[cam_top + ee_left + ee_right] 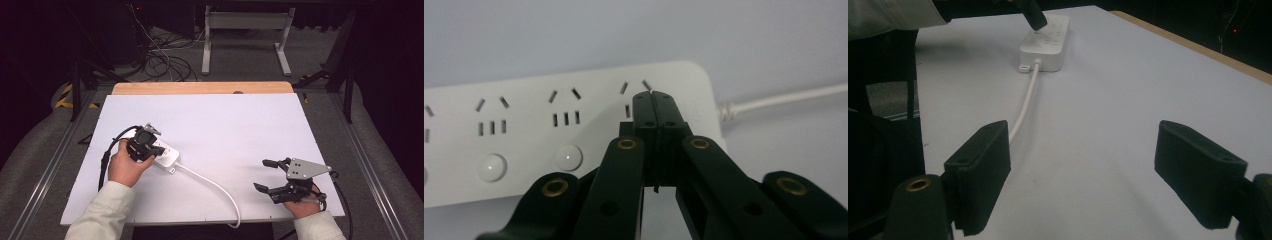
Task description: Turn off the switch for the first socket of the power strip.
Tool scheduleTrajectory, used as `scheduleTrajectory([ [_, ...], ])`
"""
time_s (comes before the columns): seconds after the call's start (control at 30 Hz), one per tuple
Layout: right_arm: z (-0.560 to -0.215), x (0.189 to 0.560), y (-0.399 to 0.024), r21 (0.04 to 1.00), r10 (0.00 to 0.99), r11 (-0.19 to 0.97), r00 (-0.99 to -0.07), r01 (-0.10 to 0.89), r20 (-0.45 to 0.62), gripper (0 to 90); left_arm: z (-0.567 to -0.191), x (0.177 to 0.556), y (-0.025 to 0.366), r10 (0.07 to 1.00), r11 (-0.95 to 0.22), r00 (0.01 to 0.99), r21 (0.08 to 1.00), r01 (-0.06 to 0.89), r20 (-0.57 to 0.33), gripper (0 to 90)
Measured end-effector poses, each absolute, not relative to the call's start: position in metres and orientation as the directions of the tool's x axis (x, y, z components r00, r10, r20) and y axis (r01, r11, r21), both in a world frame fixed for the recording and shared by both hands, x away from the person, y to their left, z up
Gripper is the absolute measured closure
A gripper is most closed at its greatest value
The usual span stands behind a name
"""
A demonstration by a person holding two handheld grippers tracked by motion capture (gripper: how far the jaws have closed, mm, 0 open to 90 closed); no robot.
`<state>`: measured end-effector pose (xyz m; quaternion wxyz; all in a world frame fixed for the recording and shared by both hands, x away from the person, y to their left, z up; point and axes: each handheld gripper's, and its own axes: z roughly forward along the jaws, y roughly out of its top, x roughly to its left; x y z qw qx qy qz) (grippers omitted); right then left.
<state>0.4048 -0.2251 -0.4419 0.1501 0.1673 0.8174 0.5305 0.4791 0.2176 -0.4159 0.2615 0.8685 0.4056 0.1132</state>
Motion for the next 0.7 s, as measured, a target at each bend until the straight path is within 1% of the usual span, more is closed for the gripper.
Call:
scheduleTrajectory([
  [0.07,-0.442,0.405,-0.225,0.917,0.434,0.382,-0.898,0.115,-0.068,22.9,-0.411,0.475,0.215,0.761,-0.541,0.649,0.555,0.632,0.004,90.0],
  [0.3,-0.441,0.404,-0.226,0.918,0.436,0.38,-0.897,0.113,-0.07,22.8,-0.399,0.464,0.218,0.756,-0.537,0.654,0.589,0.604,0.019,90.0],
  [0.4,-0.441,0.404,-0.226,0.918,0.436,0.381,-0.897,0.113,-0.071,22.9,-0.393,0.455,0.22,0.753,-0.522,0.658,0.627,0.578,0.021,88.9],
  [0.43,-0.441,0.404,-0.226,0.918,0.436,0.38,-0.897,0.113,-0.07,22.8,-0.392,0.454,0.221,0.758,-0.517,0.652,0.636,0.573,0.029,75.7],
  [0.47,-0.441,0.404,-0.226,0.918,0.437,0.379,-0.897,0.113,-0.07,22.8,-0.39,0.451,0.222,0.754,-0.52,0.655,0.645,0.56,0.039,72.2],
  [0.57,-0.441,0.404,-0.226,0.919,0.437,0.378,-0.897,0.111,-0.072,22.8,-0.387,0.445,0.224,0.741,-0.515,0.67,0.669,0.536,0.034,66.3],
  [0.6,-0.441,0.404,-0.226,0.919,0.437,0.378,-0.897,0.111,-0.072,22.8,-0.385,0.442,0.225,0.735,-0.516,0.677,0.678,0.524,0.036,66.3],
  [0.63,-0.441,0.404,-0.227,0.92,0.438,0.376,-0.896,0.111,-0.072,22.8,-0.384,0.438,0.226,0.729,-0.516,0.684,0.684,0.515,0.035,64.1],
  [0.67,-0.441,0.404,-0.227,0.92,0.44,0.376,-0.895,0.112,-0.071,22.7,-0.383,0.435,0.226,0.727,-0.518,0.685,0.691,0.504,0.044,58.0],
  [0.7,-0.441,0.404,-0.227,0.92,0.438,0.376,-0.896,0.11,-0.072,22.6,-0.38,0.428,0.227,0.721,-0.518,0.689,0.712,0.474,0.066,55.5],
])
